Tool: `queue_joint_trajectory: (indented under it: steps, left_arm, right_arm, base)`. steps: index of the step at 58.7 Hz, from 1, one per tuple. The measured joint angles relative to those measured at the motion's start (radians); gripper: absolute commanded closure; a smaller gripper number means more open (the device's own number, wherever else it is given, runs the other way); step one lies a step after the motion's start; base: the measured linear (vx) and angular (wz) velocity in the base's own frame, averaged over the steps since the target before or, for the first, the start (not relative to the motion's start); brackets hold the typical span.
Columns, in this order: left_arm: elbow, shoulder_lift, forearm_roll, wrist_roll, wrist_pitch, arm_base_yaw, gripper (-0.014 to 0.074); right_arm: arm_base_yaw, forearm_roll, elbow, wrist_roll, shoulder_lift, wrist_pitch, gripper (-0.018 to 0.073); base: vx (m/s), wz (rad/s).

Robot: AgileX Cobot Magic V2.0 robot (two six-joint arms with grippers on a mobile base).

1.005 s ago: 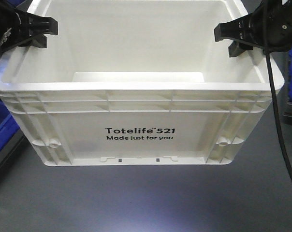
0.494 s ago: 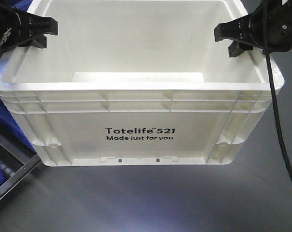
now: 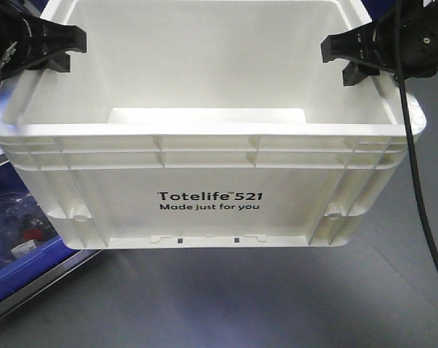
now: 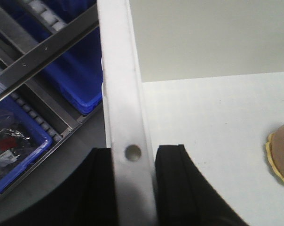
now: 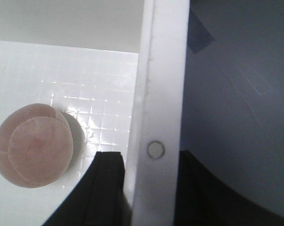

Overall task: Place moving items into box and shelve
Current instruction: 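Hold the tote in both grippers facing the shelf of blue bins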

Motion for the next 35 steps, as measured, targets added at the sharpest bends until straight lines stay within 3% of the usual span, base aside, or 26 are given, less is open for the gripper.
queue_joint_trajectory:
  steps: [35]
  left_arm:
    - [0.000,0.000,0.000,0.000,0.000,0.000,0.0594]
  right_arm:
    - [0.000,0.000,0.000,0.000,0.000,0.000,0.0564]
  base:
    - [0.11,0.48]
